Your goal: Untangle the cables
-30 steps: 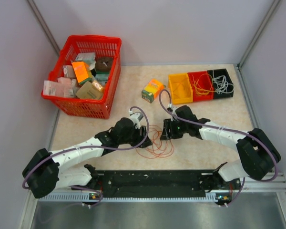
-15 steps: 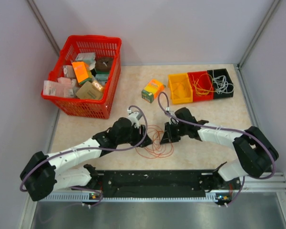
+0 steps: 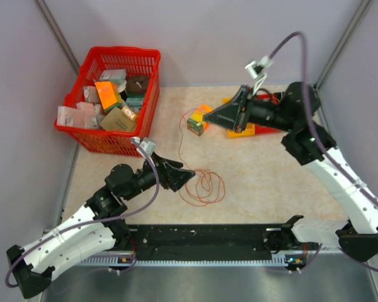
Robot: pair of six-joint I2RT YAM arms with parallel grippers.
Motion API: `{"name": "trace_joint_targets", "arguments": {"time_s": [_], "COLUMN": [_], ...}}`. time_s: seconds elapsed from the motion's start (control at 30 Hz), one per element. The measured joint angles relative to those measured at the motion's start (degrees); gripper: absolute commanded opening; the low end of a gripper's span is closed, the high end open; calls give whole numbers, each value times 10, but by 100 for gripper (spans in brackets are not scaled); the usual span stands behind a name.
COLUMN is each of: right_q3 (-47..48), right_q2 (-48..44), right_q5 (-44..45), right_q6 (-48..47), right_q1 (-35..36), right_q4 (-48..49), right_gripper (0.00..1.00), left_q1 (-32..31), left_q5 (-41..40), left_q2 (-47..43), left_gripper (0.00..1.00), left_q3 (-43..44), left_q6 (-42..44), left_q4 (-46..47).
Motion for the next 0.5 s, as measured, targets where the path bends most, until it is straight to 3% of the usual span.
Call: {"name": "trace_joint_targets", "arguments": {"time_s": [0.2,0.33,0.5], "right_q3": [249,357,449], "right_q2": [12,35,77], "right_q5": [18,28,29], "right_q6": [-22,-31,-31], "right_q1": [0,0,0], "right_q4": [-47,-67,-81], "right_gripper": [0,0,0], "left_q1": [0,0,1], "left_q5": [0,9,117], "left_q2": [-7,10,91], "left_gripper": [97,99,99], "left_q3": [33,66,110], "left_q6": [33,50,63], "left_q4": [-16,-28,23]}}
